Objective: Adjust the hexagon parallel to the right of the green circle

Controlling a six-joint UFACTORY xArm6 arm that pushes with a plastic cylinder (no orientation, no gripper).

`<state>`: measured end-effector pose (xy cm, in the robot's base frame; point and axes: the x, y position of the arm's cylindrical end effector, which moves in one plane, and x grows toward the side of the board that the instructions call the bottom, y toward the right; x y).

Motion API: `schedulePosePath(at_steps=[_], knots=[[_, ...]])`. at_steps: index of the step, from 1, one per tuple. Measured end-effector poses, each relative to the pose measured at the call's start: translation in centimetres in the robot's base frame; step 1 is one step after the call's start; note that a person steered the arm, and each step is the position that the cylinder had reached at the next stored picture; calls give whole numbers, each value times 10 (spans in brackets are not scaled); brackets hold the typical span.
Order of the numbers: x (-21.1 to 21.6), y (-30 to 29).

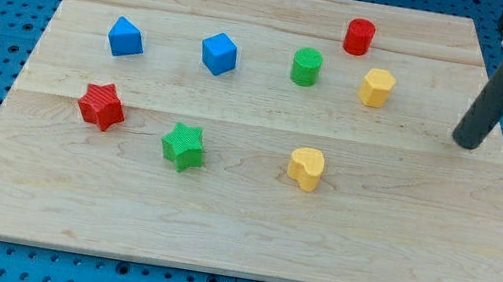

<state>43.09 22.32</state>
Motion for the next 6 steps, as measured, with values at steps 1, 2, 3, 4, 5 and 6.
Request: schedulePosePath(at_steps=[1, 2, 3, 4, 5, 6], knots=[[-36, -51], [-29, -45], [-27, -39], [-28, -49], [-30, -73], [-36, -85]])
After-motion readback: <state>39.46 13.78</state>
